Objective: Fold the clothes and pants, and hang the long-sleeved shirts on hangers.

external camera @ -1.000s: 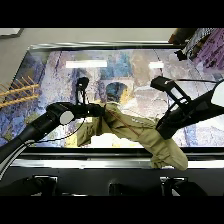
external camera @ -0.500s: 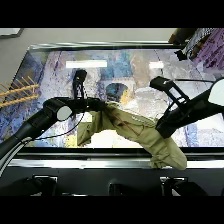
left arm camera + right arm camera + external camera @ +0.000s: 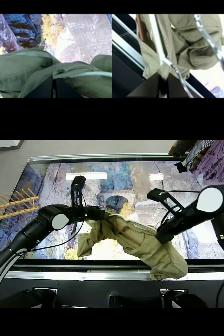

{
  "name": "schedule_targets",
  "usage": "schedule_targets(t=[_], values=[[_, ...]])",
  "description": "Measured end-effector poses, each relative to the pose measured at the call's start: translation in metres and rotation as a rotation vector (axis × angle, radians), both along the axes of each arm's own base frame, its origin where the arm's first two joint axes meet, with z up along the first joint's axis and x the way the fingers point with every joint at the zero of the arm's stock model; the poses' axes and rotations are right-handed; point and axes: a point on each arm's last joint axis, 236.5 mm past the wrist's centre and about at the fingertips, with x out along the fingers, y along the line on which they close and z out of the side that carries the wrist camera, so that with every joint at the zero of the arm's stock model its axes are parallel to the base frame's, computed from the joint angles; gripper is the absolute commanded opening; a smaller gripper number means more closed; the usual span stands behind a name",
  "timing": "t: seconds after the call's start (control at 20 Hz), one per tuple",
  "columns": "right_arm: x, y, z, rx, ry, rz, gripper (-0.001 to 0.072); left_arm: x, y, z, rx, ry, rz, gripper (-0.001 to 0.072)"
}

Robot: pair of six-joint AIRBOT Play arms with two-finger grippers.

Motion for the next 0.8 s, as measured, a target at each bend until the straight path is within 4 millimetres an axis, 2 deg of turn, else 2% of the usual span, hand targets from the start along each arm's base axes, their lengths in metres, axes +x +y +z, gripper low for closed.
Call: schedule_targets(t=[0.15,0.45,0.6,0.8], values=[[0.011,0.007,-0.005,0.019,-0.009,-0.003,0.0029,-0.003,0.000,0.011,-0.014,-0.012,-0.004,0.0025],[0.023,0.042,-0.024,0.042,0.001,0.055,0.0029,-0.007,-0.008,0.050,-0.072,-0.065,-0.019,0.0025],[0.037,0.058,-0.033,0.022,-0.042,0.033,0.0029,-0.007,-0.011,0.071,-0.087,-0.093,-0.033,0.0025],[0.060,0.068,-0.034,0.029,-0.120,-0.061,0.0029,-0.018,-0.011,0.077,-0.060,-0.060,-0.059,0.0025]])
